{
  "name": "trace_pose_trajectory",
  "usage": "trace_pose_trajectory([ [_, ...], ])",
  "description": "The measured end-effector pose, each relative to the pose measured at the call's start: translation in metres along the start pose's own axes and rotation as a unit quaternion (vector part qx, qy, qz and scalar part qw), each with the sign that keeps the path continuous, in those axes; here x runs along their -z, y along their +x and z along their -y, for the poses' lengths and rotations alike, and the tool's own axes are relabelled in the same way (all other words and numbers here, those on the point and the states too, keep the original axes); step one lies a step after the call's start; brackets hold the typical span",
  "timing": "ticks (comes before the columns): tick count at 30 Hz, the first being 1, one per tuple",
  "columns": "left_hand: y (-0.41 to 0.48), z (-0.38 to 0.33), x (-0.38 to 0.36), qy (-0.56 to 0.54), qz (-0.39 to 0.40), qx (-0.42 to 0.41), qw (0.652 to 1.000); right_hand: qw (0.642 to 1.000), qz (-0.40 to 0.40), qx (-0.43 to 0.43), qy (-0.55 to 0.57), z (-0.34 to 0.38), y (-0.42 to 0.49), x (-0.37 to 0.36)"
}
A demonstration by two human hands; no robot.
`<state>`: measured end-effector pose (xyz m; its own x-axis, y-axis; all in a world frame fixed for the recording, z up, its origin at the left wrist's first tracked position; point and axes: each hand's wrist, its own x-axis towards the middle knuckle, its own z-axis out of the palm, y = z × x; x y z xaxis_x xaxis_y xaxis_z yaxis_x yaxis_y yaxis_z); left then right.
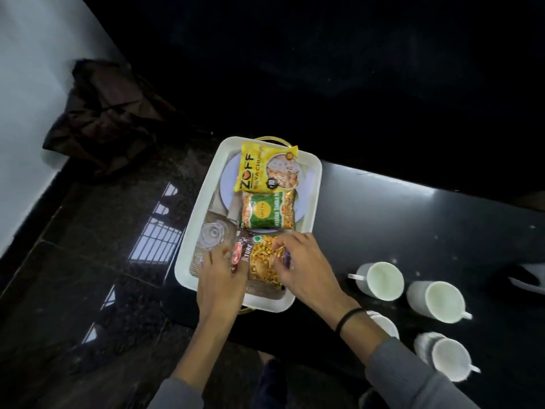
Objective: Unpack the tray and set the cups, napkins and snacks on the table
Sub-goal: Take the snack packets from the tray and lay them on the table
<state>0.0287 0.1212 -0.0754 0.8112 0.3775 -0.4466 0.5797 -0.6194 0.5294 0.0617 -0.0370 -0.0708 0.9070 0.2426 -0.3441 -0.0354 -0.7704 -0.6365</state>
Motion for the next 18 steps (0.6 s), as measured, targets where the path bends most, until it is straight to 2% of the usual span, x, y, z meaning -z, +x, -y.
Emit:
trace_pose_trajectory([
  [3,0.025,0.014,-0.001,-0.021,0.068,0.056,0.996,0.999,0.012,0.001,-0.051,0.0,0.013,-0.02],
  [5,0.034,0.021,-0.005,-0.026,0.111,0.066,0.991,0.999,0.015,-0.031,-0.028,0.0,0.014,-0.03],
  [8,0.04,0.024,-0.01,-0.044,0.134,0.076,0.987,0.997,0.018,-0.078,0.007,-0.003,0.012,-0.038],
  [12,0.043,0.028,-0.013,-0.19,0.189,0.092,0.959,0.991,0.033,-0.116,0.058,-0.011,0.011,-0.035],
  [18,0.044,0.03,-0.007,-0.336,0.181,0.061,0.922,0.979,0.038,-0.127,0.158,-0.014,0.01,-0.023],
])
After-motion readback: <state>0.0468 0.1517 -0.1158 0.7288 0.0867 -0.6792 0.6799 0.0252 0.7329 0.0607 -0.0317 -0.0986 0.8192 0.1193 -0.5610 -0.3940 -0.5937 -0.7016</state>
